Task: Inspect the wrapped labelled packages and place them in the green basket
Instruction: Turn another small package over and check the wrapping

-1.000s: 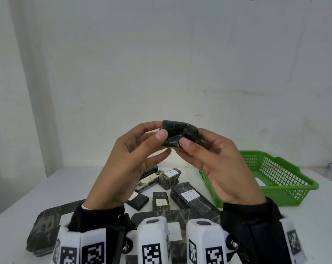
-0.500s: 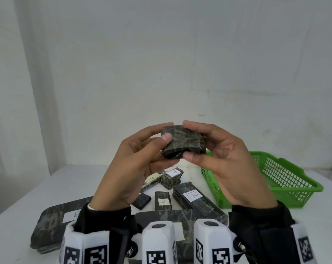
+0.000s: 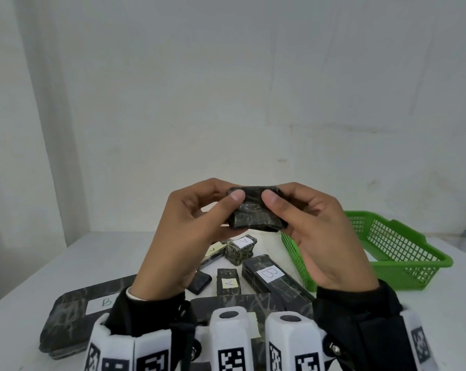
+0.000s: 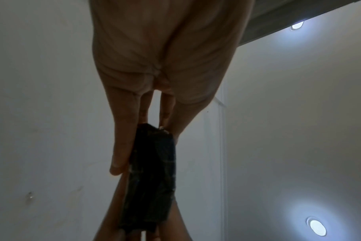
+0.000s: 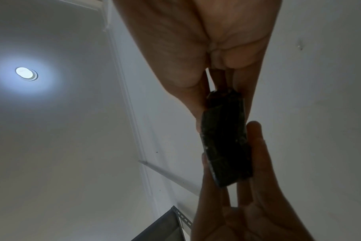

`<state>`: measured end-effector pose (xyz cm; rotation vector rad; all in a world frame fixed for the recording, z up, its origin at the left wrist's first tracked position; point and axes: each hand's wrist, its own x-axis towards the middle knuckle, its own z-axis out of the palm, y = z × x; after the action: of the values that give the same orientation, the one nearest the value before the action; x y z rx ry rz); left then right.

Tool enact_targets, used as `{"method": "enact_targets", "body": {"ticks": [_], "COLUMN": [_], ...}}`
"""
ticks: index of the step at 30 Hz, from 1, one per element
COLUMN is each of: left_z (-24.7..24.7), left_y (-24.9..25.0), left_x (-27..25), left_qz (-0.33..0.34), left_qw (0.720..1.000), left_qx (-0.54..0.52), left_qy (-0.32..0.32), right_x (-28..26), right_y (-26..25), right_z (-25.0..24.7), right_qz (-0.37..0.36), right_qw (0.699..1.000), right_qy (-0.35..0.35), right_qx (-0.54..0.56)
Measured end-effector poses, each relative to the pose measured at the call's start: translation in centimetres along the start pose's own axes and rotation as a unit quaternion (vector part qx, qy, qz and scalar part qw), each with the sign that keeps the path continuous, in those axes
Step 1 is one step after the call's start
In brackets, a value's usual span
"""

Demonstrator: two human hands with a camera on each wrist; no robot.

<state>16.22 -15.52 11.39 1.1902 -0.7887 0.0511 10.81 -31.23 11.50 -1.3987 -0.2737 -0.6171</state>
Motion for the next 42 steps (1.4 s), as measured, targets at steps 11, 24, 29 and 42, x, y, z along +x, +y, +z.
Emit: {"method": "enact_targets", "body": {"ticks": [11, 24, 29, 42], "left_z": [-1.3, -1.4, -1.7, -1.1], "left_y": [0.1, 0.3, 0.2, 0.4], "left_x": [0.0, 0.0, 0.0, 0.0], "left_qz": [-0.040, -0.014, 0.001, 0.011], "left_qw": [0.997, 0.997, 0.999, 0.999], "left_qx": [-0.015, -0.023, -0.014, 0.020], "left_qy": [-0.070, -0.073, -0.051, -0.039], "right_x": [-0.1, -0.2, -0.2, -0.1], "right_y": [-0.1, -0.2, -0.5, -0.3], "right_z": [0.9, 0.8, 0.6, 0.7], "right_qz": [-0.006, 0.036, 0.059, 0.045], "right_qw": [0.999, 0.997, 0.993, 0.997], "right_qy": [0.032, 0.000, -0.066, -0.031], "right_qx": [0.039, 0.065, 0.077, 0.058]}}
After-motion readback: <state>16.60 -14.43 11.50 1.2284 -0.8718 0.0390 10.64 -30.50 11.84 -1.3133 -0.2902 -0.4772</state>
